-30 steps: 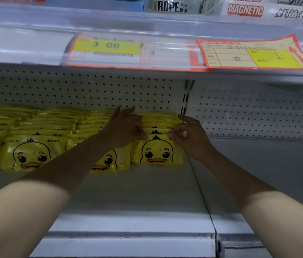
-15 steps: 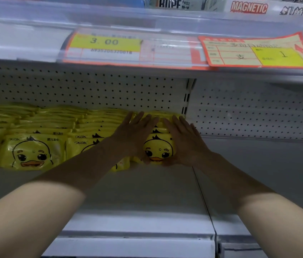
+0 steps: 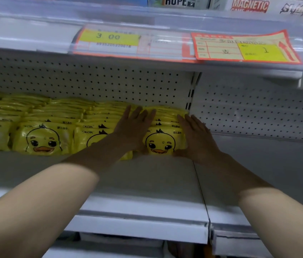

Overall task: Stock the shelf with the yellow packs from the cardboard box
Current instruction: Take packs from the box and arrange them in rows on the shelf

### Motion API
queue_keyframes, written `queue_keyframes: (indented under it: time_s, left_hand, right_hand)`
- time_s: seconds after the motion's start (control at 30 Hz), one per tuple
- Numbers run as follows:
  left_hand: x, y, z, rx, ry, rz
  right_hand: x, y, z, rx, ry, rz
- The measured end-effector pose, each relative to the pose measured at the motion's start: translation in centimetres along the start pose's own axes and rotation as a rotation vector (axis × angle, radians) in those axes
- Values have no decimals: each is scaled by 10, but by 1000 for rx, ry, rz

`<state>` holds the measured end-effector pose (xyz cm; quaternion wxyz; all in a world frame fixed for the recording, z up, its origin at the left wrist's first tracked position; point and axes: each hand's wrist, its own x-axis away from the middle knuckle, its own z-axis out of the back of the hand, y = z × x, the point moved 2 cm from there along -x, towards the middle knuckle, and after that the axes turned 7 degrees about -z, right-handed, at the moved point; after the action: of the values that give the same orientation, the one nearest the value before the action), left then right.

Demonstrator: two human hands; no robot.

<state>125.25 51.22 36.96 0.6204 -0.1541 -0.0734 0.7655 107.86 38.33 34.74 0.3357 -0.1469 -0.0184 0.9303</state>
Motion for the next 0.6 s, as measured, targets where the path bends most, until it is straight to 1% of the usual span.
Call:
queue_keyframes:
  time_s: [0.07,0.17,0.23,0.43,0.6]
  left_hand:
    - [3,0,3,15,-12,8]
    - [8,-6,11,177,-25,44]
    - [14,-14,20,241,-17,55]
    - [55,-62,31,282,-27,109]
    - [101,-104,9,261,-29,106]
  right_hand:
    - [3,-1,3,-13,-12,3]
    - [7,-2,16,-61,-8,-34]
    - [10,-8,26,-76,19,-49]
    - [19,-58,40,-112,27,-38]
    - [10,-111,30,-33,-14,-18]
